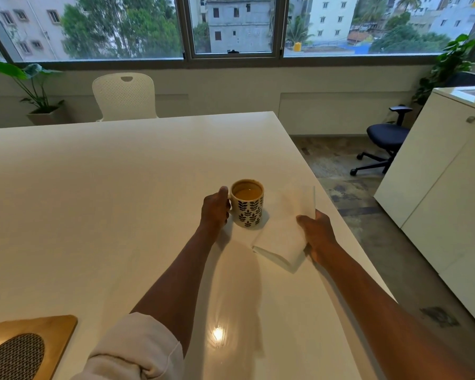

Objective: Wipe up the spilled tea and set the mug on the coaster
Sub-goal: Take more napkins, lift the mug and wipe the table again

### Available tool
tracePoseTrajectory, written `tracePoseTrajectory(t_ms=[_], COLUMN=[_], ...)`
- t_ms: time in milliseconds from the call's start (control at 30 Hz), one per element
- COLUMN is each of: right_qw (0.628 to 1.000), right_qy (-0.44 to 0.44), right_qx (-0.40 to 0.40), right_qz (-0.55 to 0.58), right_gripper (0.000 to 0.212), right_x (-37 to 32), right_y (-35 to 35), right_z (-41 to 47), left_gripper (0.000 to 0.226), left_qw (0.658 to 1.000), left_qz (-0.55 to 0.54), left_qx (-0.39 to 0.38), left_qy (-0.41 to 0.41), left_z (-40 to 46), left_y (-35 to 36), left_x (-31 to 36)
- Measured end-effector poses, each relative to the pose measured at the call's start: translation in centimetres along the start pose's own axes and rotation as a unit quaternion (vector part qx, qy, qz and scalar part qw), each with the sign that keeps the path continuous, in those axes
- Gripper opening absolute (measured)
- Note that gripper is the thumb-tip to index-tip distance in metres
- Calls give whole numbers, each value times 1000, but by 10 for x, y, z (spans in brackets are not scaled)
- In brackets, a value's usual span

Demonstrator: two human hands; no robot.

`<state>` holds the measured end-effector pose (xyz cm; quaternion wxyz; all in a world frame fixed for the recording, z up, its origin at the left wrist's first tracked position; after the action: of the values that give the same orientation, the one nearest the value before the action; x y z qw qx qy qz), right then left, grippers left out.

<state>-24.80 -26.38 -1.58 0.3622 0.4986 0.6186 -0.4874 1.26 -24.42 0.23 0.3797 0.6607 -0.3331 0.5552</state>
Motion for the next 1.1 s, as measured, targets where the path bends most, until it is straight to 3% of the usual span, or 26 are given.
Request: tracePoseTrajectory(t_ms=[667, 900, 1000, 1100], right_qw=[999, 997, 990, 970], right_qy=[-23, -17, -9, -13], right_qx=[31, 6, -35, -74], right_qz=[5, 72, 137, 230], right_gripper=[29, 24, 32, 22], right_x=[-18, -31, -36, -43], right_y=[-18, -6, 9, 24], right_z=[-29, -55, -69, -85], left_gripper=[44, 43, 40, 38], left_qw=[998, 998, 998, 998], left_qz=[-62, -63, -62, -67], left_qx=[6, 12, 15, 13], left_qy=[-27, -14, -15, -16], left_z=[-30, -51, -61, -71], left_y=[2, 3, 7, 12], left_x=[44, 81, 94, 106])
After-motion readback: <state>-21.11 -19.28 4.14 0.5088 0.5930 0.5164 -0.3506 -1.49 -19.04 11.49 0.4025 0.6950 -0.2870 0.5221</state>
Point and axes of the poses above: each hand's wrist, its own z-axis towards the middle knuckle, its own y-axis out of the palm, x = y × z, the point moved 5 cm from there along z, towards the middle knuckle, and after that the axes turned 13 degrees about -z, right-handed, at the moved point
